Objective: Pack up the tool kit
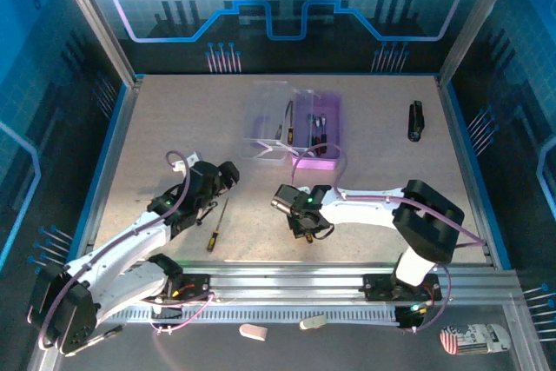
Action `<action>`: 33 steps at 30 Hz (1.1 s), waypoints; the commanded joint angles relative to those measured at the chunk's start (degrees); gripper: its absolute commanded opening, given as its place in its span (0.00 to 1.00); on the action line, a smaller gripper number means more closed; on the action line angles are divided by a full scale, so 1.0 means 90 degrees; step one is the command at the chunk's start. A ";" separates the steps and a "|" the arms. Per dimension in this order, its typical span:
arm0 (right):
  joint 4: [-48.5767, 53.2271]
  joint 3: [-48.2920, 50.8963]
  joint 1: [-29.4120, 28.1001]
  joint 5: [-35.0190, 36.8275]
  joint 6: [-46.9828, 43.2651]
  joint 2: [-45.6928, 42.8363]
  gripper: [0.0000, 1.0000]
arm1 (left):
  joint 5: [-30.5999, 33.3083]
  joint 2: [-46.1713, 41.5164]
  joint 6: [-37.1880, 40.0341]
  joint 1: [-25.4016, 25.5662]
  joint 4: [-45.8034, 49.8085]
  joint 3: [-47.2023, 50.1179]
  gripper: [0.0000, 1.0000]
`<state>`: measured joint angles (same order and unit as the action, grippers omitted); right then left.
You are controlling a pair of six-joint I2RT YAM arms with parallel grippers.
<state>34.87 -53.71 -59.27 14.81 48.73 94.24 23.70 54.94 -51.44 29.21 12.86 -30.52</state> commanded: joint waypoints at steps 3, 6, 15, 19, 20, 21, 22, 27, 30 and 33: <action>0.0078 -0.0033 0.0082 0.0093 -0.0555 -0.0360 0.16 | -0.0005 0.0135 0.0093 -0.0057 -0.0184 -0.0303 0.99; 0.0091 -0.0013 0.0101 0.0113 -0.0770 -0.0585 0.16 | -0.0006 0.0213 0.0139 -0.0058 -0.0083 -0.0424 0.99; 0.0437 0.0101 0.0198 -0.0117 -0.1137 -0.1057 0.15 | -0.0097 0.0271 -0.0073 -0.0053 -0.0082 -0.0417 0.99; 0.0468 0.0149 0.0284 -0.0106 -0.1212 -0.1375 0.15 | -0.0261 0.0430 -0.0305 -0.0048 -0.0079 -0.0417 0.99; 0.0489 0.0129 0.0332 -0.0122 -0.1243 -0.1452 0.15 | -0.0312 0.0473 -0.0348 -0.0061 -0.0096 -0.0417 0.99; 0.0527 0.0093 0.0403 -0.0166 -0.1272 -0.1524 0.15 | -0.0356 0.0513 -0.0391 -0.0056 -0.0100 -0.0417 0.99; 0.0565 0.0042 0.0518 -0.0227 -0.1295 -0.1589 0.15 | -0.0386 0.0567 -0.0439 -0.0047 -0.0127 -0.0412 0.99; 0.0531 -0.0196 0.1063 -0.0570 -0.1504 -0.1968 0.15 | -0.0487 0.0726 -0.0503 -0.0049 -0.0169 -0.0464 0.99; 0.0499 -0.0417 0.1608 -0.0942 -0.1622 -0.2031 0.15 | -0.0504 0.0751 -0.0495 -0.0051 -0.0166 -0.0496 0.99; 0.0299 -0.0710 0.2287 -0.1401 -0.1729 -0.1807 0.15 | -0.0495 0.0720 -0.0463 -0.0051 -0.0261 -0.0421 0.99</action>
<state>38.41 -56.88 -43.24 6.98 35.20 77.17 19.84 61.52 -55.40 29.19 11.81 -33.08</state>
